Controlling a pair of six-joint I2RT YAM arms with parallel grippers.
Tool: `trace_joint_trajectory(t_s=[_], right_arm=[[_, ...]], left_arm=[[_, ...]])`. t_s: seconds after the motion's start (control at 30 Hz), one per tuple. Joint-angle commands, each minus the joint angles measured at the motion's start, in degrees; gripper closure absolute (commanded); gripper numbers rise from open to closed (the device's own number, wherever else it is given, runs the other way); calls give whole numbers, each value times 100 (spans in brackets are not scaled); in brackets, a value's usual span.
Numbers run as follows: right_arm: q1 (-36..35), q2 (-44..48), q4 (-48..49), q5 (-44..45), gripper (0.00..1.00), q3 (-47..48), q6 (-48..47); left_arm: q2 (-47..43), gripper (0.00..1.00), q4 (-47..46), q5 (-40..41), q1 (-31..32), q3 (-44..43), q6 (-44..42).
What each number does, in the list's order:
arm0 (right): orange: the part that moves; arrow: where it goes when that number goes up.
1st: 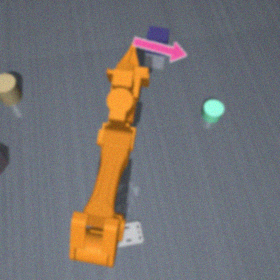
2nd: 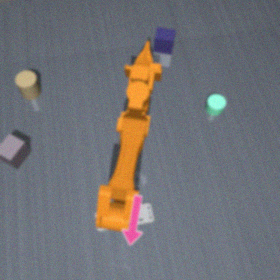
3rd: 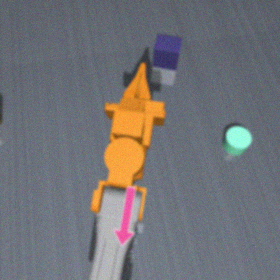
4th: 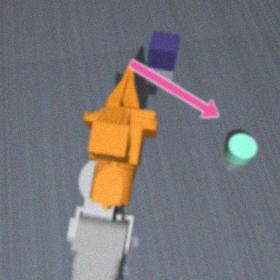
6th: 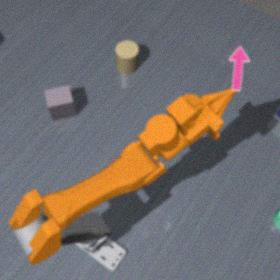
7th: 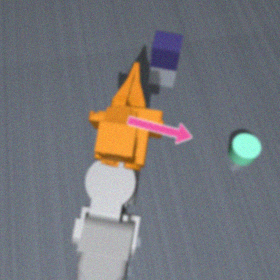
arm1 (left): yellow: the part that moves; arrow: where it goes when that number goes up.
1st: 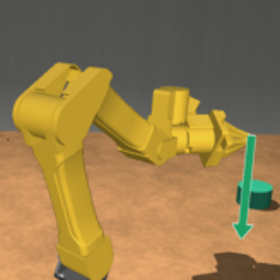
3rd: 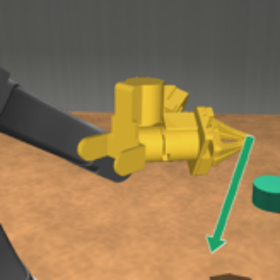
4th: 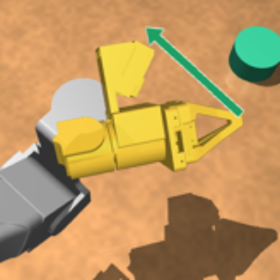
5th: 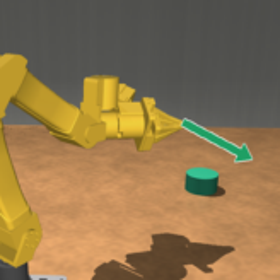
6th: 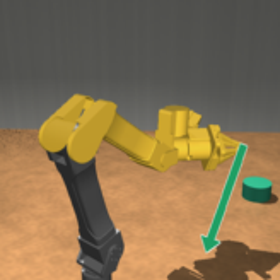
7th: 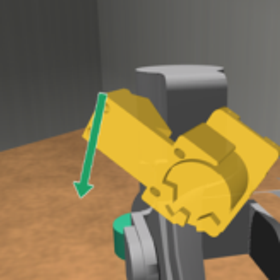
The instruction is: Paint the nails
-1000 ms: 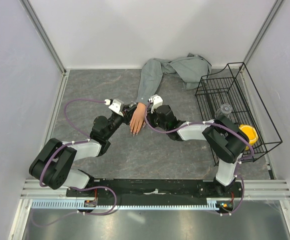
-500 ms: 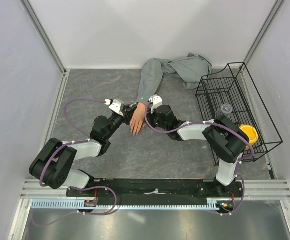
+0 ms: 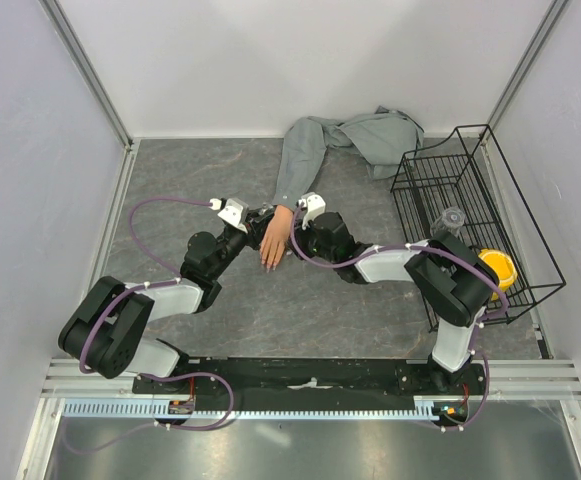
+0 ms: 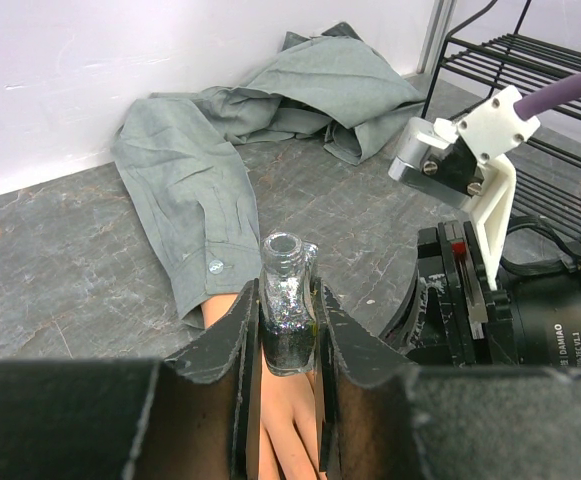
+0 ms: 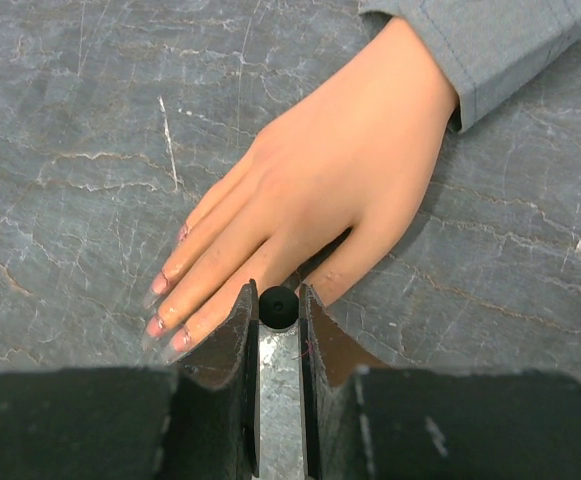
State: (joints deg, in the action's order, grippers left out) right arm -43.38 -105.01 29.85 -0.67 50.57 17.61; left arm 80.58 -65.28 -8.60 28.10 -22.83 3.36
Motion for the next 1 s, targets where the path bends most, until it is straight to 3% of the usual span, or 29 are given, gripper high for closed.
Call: trace_joint_trajectory(t_s=[0.0, 0.23, 0.97], right_arm=[[-31, 332, 74, 31, 100, -126, 24], [13, 754, 83, 40, 100, -240, 50], [198, 174, 224, 93, 100, 76, 111]], left_arm=[[2, 98, -302, 52, 12, -46, -221], [28, 98, -293, 43, 20, -64, -221], [28, 98, -293, 25, 12, -72, -212]])
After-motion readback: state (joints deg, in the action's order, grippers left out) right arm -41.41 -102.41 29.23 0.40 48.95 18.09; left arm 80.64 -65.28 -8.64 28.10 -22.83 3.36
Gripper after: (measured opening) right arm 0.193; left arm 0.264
